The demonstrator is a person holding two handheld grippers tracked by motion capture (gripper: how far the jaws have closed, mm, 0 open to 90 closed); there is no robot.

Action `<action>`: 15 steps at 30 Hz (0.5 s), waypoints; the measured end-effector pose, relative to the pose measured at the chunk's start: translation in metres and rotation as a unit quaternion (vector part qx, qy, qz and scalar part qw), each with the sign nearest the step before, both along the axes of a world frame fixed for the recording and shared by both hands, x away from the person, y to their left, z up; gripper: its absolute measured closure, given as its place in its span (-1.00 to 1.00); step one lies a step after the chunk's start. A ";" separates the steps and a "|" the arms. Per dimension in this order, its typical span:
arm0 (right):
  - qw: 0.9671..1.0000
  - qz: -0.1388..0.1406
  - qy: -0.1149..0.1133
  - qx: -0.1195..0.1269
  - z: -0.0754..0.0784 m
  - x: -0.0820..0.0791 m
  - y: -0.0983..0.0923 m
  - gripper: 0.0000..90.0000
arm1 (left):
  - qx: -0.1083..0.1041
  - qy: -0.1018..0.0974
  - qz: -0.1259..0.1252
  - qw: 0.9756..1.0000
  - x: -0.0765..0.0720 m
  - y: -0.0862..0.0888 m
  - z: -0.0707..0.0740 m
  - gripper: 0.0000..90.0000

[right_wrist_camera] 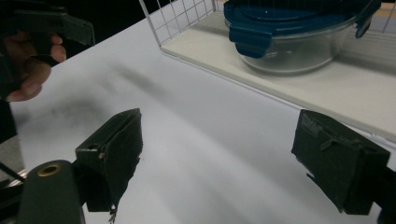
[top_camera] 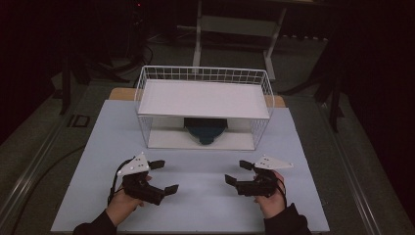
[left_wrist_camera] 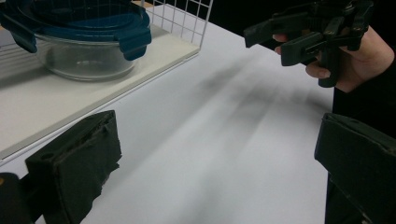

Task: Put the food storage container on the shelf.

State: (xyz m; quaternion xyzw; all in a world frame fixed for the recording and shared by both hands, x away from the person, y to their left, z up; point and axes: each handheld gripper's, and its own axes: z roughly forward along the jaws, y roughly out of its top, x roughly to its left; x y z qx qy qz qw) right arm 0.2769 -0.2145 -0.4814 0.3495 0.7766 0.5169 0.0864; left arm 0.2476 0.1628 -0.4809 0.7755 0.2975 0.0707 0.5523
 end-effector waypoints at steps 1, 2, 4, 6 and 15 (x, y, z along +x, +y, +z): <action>1.000 -0.002 -0.001 0.001 0.000 -0.002 -0.003 -0.65 | 0.000 0.000 0.001 1.000 -0.001 0.001 0.000 -0.99; 1.000 -0.004 -0.002 0.001 0.000 -0.003 -0.005 -0.65 | 0.000 -0.002 0.001 1.000 -0.001 0.002 0.000 -0.99; 1.000 -0.005 -0.003 0.001 0.000 -0.006 -0.010 -0.65 | 0.004 -0.003 0.004 1.000 -0.003 0.004 0.001 -0.99; 1.000 -0.006 -0.005 -0.001 0.000 -0.008 -0.012 -0.65 | 0.004 -0.004 0.004 1.000 -0.003 0.005 0.001 -0.99; 1.000 -0.019 0.001 -0.007 -0.006 -0.021 -0.029 -0.65 | 0.004 -0.007 0.007 1.000 -0.013 0.015 0.001 -0.99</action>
